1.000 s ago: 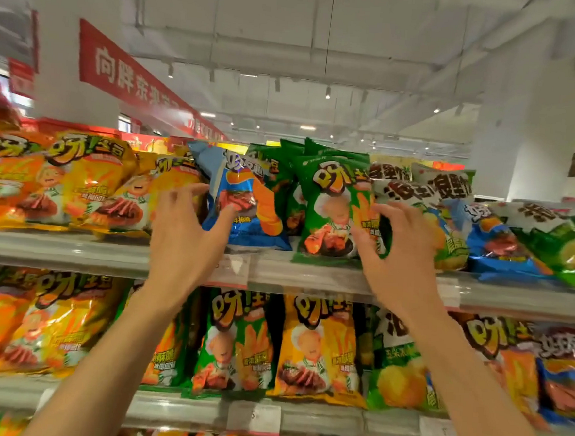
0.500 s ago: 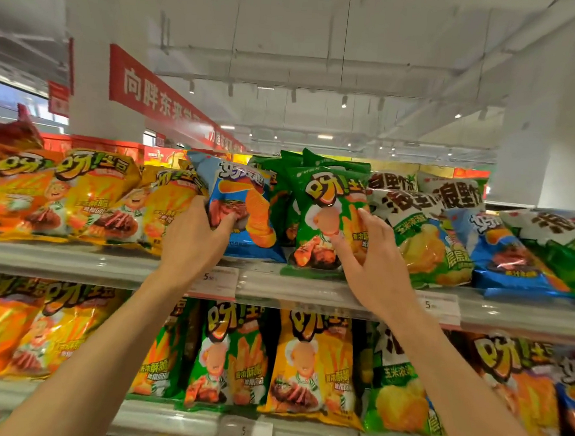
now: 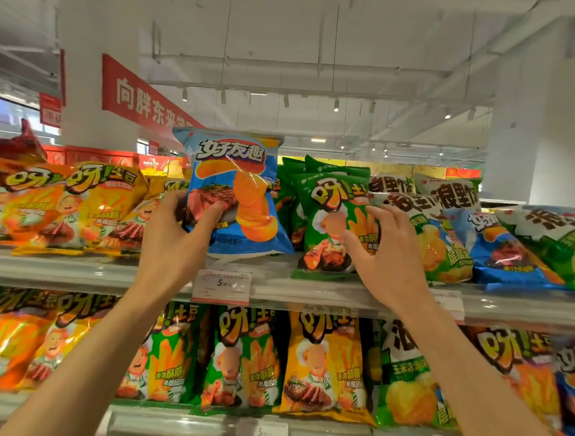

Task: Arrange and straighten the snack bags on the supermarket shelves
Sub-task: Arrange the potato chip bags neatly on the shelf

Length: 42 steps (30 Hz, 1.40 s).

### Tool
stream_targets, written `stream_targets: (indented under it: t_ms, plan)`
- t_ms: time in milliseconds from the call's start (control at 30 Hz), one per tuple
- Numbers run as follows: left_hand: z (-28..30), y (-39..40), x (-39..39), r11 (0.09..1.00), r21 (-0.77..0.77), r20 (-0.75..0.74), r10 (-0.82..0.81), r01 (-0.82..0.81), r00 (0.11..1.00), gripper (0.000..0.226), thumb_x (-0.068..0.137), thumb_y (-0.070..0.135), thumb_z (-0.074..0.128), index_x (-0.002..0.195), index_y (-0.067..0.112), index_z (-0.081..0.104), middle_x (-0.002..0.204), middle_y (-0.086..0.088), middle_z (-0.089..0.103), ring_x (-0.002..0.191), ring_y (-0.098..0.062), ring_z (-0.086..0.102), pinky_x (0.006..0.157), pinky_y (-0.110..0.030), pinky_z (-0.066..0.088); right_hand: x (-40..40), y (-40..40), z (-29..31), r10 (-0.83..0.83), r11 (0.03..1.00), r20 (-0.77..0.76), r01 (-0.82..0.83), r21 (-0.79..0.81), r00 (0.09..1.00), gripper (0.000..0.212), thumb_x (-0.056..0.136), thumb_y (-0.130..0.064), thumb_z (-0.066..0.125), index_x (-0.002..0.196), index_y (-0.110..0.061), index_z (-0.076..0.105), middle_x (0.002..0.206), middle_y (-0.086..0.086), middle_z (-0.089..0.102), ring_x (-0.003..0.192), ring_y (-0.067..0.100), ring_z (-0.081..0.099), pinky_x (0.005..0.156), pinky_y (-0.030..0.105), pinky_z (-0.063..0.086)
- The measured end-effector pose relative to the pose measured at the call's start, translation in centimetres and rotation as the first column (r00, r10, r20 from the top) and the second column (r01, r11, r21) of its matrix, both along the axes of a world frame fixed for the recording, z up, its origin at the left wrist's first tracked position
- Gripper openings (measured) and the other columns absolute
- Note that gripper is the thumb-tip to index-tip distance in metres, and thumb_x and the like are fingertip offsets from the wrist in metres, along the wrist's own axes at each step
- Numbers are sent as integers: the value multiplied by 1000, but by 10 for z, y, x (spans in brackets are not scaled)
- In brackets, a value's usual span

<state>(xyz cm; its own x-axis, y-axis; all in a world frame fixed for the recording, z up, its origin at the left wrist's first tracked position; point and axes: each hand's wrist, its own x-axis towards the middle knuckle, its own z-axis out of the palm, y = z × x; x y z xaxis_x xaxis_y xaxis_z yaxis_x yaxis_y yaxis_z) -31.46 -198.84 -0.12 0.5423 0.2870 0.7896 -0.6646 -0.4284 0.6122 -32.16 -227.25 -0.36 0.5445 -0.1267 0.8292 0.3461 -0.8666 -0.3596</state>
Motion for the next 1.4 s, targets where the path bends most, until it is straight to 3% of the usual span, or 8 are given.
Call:
stream_targets:
  t_ms: [267, 400, 600, 700, 900, 1033, 1200, 1400]
  plan:
    - [-2, -29, -22, 977, 42, -9, -209, 209, 978, 30, 95, 38, 69, 120, 22, 64, 106, 11, 70, 91, 6, 65, 67, -4, 47, -38, 28, 19, 563, 793, -218, -447, 414, 797, 43, 98, -60, 50, 132, -35, 59, 107, -23, 70, 100, -2, 66, 88, 23, 52]
    - [-4, -61, -32, 942, 66, -53, -325, 329, 944, 22, 96, 36, 68, 115, 27, 64, 103, 14, 71, 89, 8, 66, 69, -5, 48, -39, 13, 20, 619, 727, -198, -459, 511, 760, 42, 94, -60, 56, 127, -34, 62, 66, -31, 63, 63, -10, 57, 72, 18, 41]
    - [-1, -118, -43, 903, 1, -68, -429, 430, 901, 14, 97, 41, 62, 110, 35, 66, 107, 14, 73, 100, 2, 68, 84, -20, 53, -51, -48, 19, 638, 678, -118, -483, 553, 761, 47, 94, -42, 66, 135, -18, 58, 93, -20, 75, 78, -9, 68, 71, 11, 52]
    - [0, -163, -51, 887, -23, -74, -462, 462, 884, 14, 95, 42, 63, 107, 35, 66, 106, 15, 74, 100, 2, 68, 85, -18, 51, -57, -91, 17, 635, 664, -84, -487, 567, 768, 51, 94, -37, 68, 139, -15, 55, 116, -10, 73, 104, 1, 70, 90, 17, 55]
    - [-9, -273, -49, 841, -109, -201, -541, 531, 816, 21, 94, 47, 65, 111, 35, 65, 98, 13, 76, 94, -1, 70, 86, -23, 53, -67, -204, 9, 625, 682, -92, -486, 547, 775, 38, 95, -37, 68, 129, -19, 62, 120, -6, 73, 107, 6, 70, 93, 23, 56]
    - [-13, -339, -46, 811, -149, -317, -581, 566, 749, 38, 88, 56, 67, 120, 36, 63, 103, -5, 76, 102, -26, 72, 101, -53, 52, -74, -272, 4, 619, 687, -101, -475, 550, 779, 30, 97, -33, 65, 125, -22, 64, 107, -10, 77, 96, 2, 72, 76, 14, 55]
    - [-12, -397, -45, 801, -119, -345, -588, 587, 732, 63, 77, 61, 67, 129, 28, 59, 104, -8, 75, 98, -24, 72, 97, -48, 53, -73, -335, -4, 600, 704, -134, -440, 558, 789, 14, 99, -34, 63, 113, -33, 63, 96, -22, 72, 84, -12, 68, 68, 5, 49]
    - [-10, -435, -45, 764, -115, -367, -626, 634, 688, 69, 67, 62, 72, 125, 27, 59, 105, -6, 76, 104, -26, 71, 105, -52, 49, -83, -366, -10, 553, 738, -167, -387, 553, 816, 77, 76, -72, 68, 140, -30, 57, 130, -11, 67, 117, 6, 65, 104, 33, 51]
